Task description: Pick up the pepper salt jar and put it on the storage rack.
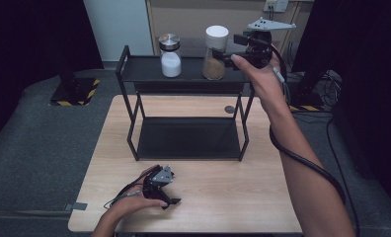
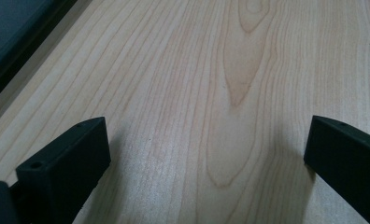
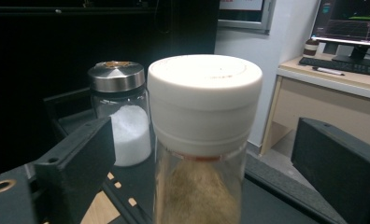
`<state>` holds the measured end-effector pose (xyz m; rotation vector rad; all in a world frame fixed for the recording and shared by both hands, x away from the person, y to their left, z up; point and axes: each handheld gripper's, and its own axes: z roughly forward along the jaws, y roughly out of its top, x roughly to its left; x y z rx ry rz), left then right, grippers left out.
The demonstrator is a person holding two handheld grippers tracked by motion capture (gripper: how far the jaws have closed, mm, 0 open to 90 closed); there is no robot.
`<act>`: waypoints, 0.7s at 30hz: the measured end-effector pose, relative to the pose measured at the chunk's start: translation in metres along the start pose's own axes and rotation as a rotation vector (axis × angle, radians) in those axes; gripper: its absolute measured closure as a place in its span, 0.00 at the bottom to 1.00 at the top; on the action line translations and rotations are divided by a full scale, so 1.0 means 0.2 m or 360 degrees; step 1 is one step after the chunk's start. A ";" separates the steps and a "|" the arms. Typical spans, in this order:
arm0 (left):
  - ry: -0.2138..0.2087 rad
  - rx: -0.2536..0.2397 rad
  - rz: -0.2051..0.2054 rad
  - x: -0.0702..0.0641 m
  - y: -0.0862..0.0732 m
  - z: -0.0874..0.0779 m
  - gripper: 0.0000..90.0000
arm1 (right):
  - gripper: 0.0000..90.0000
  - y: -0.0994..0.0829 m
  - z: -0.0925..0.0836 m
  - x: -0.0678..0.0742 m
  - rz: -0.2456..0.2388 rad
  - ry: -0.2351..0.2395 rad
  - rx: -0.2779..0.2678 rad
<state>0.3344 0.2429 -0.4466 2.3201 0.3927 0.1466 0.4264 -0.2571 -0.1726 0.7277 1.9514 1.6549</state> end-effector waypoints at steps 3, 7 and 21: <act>0.0000 0.0000 0.0000 0.00 0.00 0.00 0.00 | 0.07 -0.01 -0.04 0.02 -0.0022 -0.0009 -0.0009; -0.0001 0.0002 0.0000 0.00 0.00 0.00 0.00 | 0.07 -0.04 -0.12 0.06 -0.0045 0.0001 -0.0026; -0.0002 0.0001 0.0000 0.00 0.00 0.00 0.00 | 0.04 -0.38 -0.34 0.23 -0.0007 0.0131 -0.0031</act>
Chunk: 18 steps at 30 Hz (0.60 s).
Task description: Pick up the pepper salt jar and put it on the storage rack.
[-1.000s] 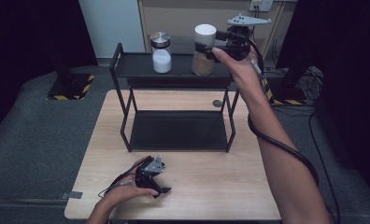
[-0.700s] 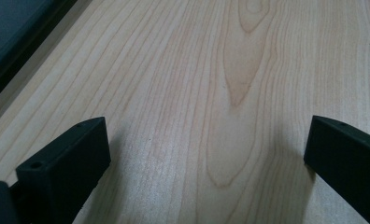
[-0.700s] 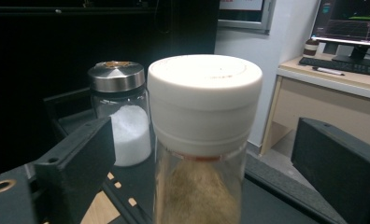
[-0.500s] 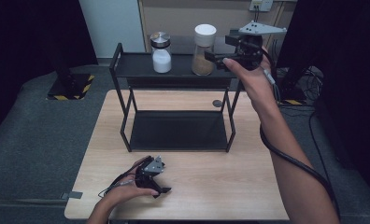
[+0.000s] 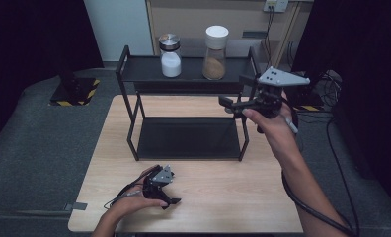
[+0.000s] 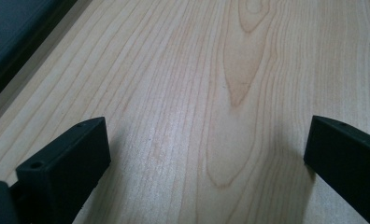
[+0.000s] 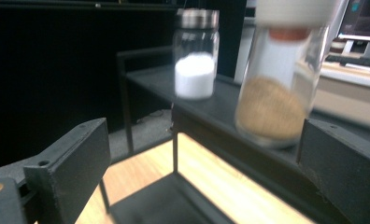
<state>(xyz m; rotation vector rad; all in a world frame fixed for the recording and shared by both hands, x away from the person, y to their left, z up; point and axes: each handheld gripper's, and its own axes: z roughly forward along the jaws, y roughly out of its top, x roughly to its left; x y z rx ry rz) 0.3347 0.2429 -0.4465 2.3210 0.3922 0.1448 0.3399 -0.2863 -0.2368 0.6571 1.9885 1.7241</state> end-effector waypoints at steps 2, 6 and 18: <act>0.0000 0.0000 0.0000 0.00 0.00 0.00 0.00 | 0.04 -0.05 -0.02 0.02 0.0008 0.0002 0.0013; 0.0002 0.0000 0.0002 0.00 0.00 0.00 0.00 | 0.04 -0.15 -0.05 0.05 0.0017 0.0016 0.0043; 0.0003 -0.0002 0.0000 0.00 0.00 0.00 0.00 | 0.03 -0.51 -0.08 0.16 -0.0015 0.0144 0.0250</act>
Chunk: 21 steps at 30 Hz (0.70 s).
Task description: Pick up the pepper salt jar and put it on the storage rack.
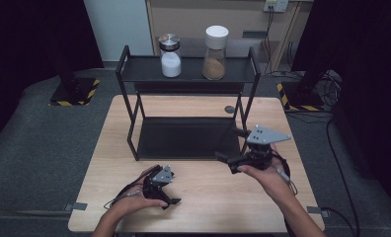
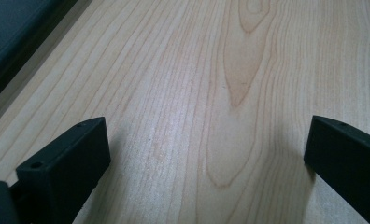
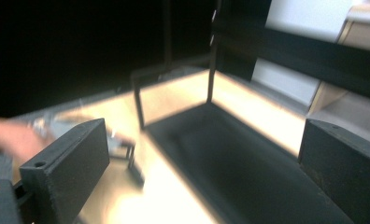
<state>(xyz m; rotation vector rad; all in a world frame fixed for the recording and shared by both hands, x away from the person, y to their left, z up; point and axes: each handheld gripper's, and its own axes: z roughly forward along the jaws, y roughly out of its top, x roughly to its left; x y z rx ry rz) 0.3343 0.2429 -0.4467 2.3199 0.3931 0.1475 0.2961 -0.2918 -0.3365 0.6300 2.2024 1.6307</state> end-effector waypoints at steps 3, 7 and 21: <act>0.0000 -0.0001 -0.0001 0.00 0.00 0.00 0.00 | 0.04 -0.13 0.02 0.01 0.0033 0.0029 0.0096; 0.0002 0.0000 -0.0002 0.00 0.00 0.00 0.00 | 0.04 -0.25 0.04 0.00 0.0082 0.0046 0.0184; 0.0012 0.0000 -0.0010 -0.01 0.00 0.00 0.00 | 0.05 -0.50 0.06 -0.02 0.0079 0.0046 0.0474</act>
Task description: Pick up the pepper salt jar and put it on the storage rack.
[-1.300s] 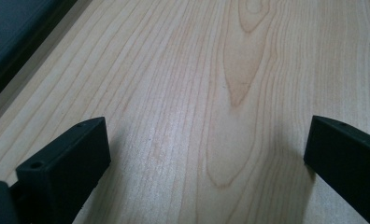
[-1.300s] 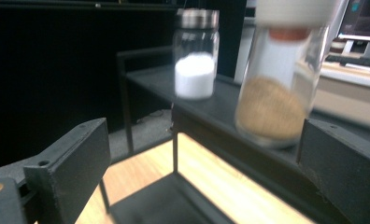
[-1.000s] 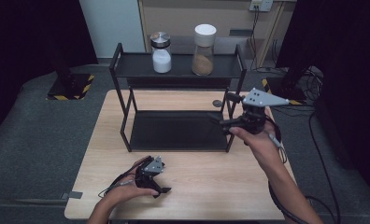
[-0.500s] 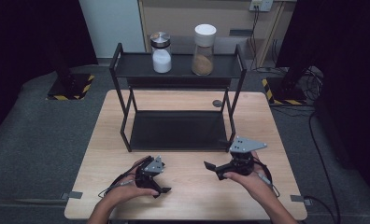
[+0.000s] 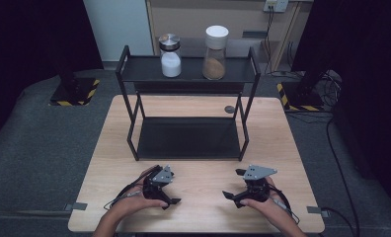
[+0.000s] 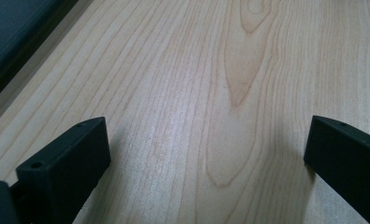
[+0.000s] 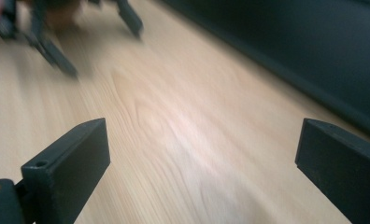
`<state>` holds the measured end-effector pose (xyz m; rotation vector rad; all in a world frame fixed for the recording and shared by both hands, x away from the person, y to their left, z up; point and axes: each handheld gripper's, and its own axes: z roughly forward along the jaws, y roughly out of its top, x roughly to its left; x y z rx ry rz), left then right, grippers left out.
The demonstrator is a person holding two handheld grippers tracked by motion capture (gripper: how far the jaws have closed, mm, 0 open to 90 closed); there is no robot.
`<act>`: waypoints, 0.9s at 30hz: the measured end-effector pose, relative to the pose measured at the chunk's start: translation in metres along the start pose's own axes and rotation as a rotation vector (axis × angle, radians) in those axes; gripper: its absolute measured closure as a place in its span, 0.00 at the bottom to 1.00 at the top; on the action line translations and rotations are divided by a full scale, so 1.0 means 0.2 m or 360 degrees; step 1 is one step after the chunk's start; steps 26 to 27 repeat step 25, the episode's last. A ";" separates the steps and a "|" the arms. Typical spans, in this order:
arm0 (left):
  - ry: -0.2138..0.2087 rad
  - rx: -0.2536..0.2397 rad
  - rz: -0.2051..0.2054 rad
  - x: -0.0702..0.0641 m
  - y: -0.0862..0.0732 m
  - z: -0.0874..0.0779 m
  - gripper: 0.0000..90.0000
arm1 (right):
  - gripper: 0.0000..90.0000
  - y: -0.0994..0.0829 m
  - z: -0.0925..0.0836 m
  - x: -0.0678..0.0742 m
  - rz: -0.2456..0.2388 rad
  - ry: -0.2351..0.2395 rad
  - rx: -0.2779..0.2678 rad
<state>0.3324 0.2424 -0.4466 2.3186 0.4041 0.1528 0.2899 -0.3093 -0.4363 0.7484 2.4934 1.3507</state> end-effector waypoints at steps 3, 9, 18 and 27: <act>0.0003 0.0000 -0.0003 0.00 0.00 0.00 0.00 | 0.06 -0.02 0.03 0.00 -0.0036 -0.0032 0.0122; 0.0004 0.0002 -0.0001 0.00 0.00 0.00 0.00 | 0.06 -0.02 0.06 -0.01 -0.0059 -0.0065 0.0248; 0.0003 0.0002 -0.0001 0.00 0.00 0.00 0.00 | 0.03 -0.01 0.07 -0.01 -0.0053 -0.0073 0.0279; 0.0004 0.0002 -0.0001 0.00 0.00 0.00 0.00 | 0.03 -0.01 0.07 0.00 -0.0047 -0.0079 0.0280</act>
